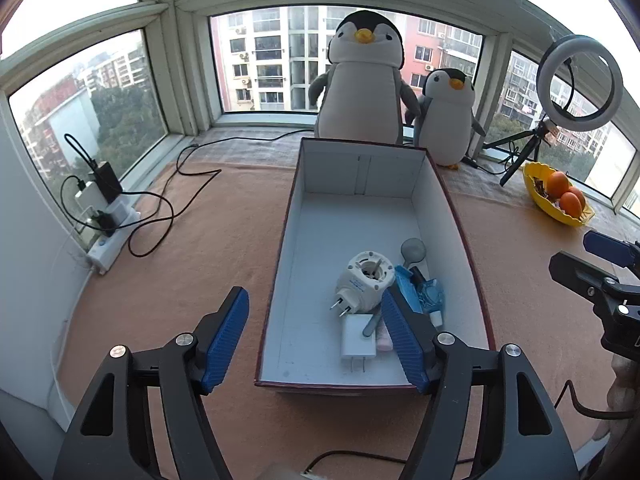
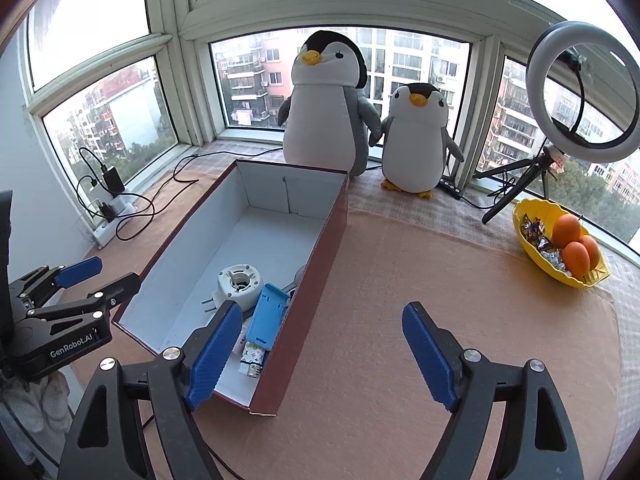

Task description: Organize rigid objects

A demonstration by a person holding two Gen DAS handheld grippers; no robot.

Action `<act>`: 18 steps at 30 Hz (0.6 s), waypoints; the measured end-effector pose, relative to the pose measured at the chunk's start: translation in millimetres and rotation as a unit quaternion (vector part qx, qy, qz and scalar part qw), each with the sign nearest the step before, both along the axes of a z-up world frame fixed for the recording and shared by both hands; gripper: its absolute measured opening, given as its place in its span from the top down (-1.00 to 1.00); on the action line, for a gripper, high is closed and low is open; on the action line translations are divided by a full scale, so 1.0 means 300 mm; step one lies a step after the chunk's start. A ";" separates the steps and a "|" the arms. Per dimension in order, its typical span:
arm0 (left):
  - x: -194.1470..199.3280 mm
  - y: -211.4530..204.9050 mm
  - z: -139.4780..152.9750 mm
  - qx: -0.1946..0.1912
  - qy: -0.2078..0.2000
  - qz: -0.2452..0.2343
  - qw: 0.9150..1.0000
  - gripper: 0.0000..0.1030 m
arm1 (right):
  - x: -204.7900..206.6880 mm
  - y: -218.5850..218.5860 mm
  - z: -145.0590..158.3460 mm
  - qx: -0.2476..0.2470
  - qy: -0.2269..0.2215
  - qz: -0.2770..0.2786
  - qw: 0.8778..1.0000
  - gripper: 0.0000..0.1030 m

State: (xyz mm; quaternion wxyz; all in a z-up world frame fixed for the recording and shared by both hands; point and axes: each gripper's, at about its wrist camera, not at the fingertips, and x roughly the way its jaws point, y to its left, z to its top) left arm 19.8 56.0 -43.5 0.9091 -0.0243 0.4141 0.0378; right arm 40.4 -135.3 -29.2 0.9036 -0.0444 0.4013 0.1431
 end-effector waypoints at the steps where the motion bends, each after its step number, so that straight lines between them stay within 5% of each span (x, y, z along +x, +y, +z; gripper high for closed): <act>1: -0.004 -0.008 0.005 -0.001 -0.001 -0.003 1.000 -0.40 | -0.004 -0.003 0.002 0.002 0.000 -0.002 1.000 -0.54; 18: -0.026 -0.040 0.033 -0.007 -0.008 -0.015 1.000 -0.42 | -0.027 -0.020 0.015 0.003 -0.007 -0.019 1.000 -0.55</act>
